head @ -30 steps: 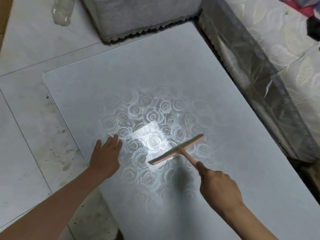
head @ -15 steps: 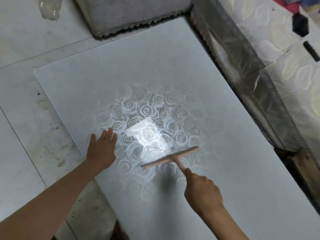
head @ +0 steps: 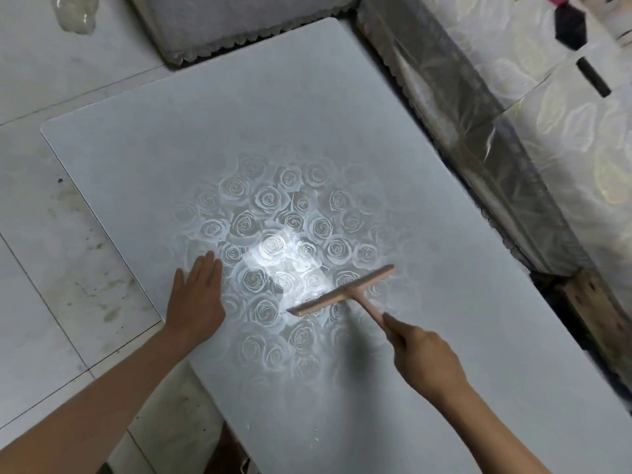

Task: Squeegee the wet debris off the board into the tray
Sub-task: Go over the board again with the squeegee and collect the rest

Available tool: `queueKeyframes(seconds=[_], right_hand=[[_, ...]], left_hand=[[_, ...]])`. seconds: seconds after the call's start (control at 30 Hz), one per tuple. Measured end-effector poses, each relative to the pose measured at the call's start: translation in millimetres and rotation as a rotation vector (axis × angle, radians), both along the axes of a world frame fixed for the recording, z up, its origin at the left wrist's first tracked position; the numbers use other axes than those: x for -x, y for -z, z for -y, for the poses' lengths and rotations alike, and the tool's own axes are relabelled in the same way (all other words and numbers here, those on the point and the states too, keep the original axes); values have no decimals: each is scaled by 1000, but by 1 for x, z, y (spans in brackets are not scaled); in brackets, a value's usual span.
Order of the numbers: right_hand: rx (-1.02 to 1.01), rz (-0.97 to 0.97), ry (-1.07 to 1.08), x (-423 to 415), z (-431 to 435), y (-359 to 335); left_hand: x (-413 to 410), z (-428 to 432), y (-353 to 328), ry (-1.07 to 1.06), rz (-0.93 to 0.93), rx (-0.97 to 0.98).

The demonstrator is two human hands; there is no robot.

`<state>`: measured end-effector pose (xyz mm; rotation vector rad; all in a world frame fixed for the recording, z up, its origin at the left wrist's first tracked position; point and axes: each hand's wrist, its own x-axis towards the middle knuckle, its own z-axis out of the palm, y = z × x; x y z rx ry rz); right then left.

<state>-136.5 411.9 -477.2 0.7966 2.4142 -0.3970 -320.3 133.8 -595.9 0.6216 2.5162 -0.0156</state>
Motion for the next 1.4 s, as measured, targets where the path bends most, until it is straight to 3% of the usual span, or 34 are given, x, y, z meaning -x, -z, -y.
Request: queueKeyframes(seconds=[0.1,0.4,0.63,0.8,0.93,1.17,1.3,1.4], right_hand=[[100,-16,61,-49,-33,-9],[36,110,-204,-175,-95,6],[87,-79,-411,-110,-55,58],[92,-120,-521,-116,-123,36],[14,-15,-530,-127,-156,32],[108,-138,-768,-25,-86,58],[20,-131,-861,-2,-148,31],[-81,4,-801,22,-179,18]], left_hand=[[-22,-7,-7,-1,1,-25],[-78,-15,-20,45,54,107],[-114,-13,-17,3,26,165],[-129,-6,-23,-87,34,148],[-135,6,-29,-255,44,101],[-141,19,-18,-741,194,-70],[-138,27,-7,-931,319,-131],[-133,31,0,-1065,338,-206]])
